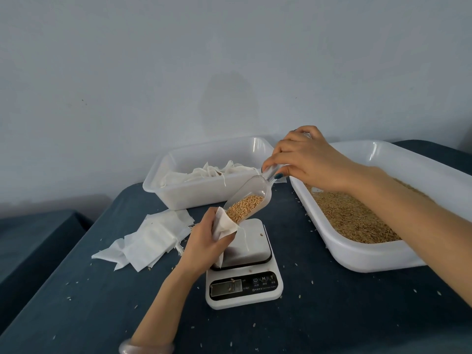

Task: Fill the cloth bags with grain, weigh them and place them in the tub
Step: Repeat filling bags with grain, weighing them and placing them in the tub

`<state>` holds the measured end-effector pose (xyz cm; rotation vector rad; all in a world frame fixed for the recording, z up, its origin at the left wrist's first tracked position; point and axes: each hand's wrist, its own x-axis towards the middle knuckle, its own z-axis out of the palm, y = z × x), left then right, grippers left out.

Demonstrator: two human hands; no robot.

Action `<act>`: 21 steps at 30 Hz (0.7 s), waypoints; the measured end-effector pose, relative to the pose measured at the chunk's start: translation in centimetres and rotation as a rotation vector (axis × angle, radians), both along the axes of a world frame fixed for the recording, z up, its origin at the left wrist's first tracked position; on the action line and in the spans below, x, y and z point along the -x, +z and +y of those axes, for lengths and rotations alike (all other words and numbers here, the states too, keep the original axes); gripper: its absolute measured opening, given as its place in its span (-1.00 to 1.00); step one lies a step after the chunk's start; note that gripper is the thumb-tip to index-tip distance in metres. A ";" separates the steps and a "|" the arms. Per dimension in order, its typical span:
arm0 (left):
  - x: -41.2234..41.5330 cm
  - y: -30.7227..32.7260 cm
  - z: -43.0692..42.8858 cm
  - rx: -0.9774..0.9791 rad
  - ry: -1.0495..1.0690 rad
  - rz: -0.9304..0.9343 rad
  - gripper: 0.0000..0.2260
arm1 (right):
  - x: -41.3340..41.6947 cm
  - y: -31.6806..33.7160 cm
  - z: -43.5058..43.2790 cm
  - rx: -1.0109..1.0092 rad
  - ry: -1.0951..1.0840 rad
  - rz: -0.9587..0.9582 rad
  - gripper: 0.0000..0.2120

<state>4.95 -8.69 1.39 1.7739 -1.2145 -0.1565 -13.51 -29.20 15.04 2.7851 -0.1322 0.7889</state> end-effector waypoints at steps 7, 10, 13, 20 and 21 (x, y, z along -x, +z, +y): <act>0.0 0.0 -0.1 0.016 0.001 0.018 -0.75 | 0.1 -0.3 -0.3 -0.025 -0.001 -0.006 -0.74; -0.1 0.0 0.0 0.025 -0.002 0.029 -0.77 | 0.3 -0.6 -0.6 -0.052 -0.007 -0.018 -0.74; 0.0 0.0 0.0 0.021 -0.005 0.033 -0.77 | 0.4 -0.8 -0.8 -0.053 -0.004 -0.027 -0.74; 0.1 0.1 0.1 0.018 0.003 0.057 -0.76 | 0.2 -1.8 -1.9 -0.142 -0.010 -0.040 -0.75; 0.2 0.2 0.1 0.024 0.004 0.069 -0.76 | 0.2 -2.0 -2.1 -0.194 -0.018 -0.028 -0.76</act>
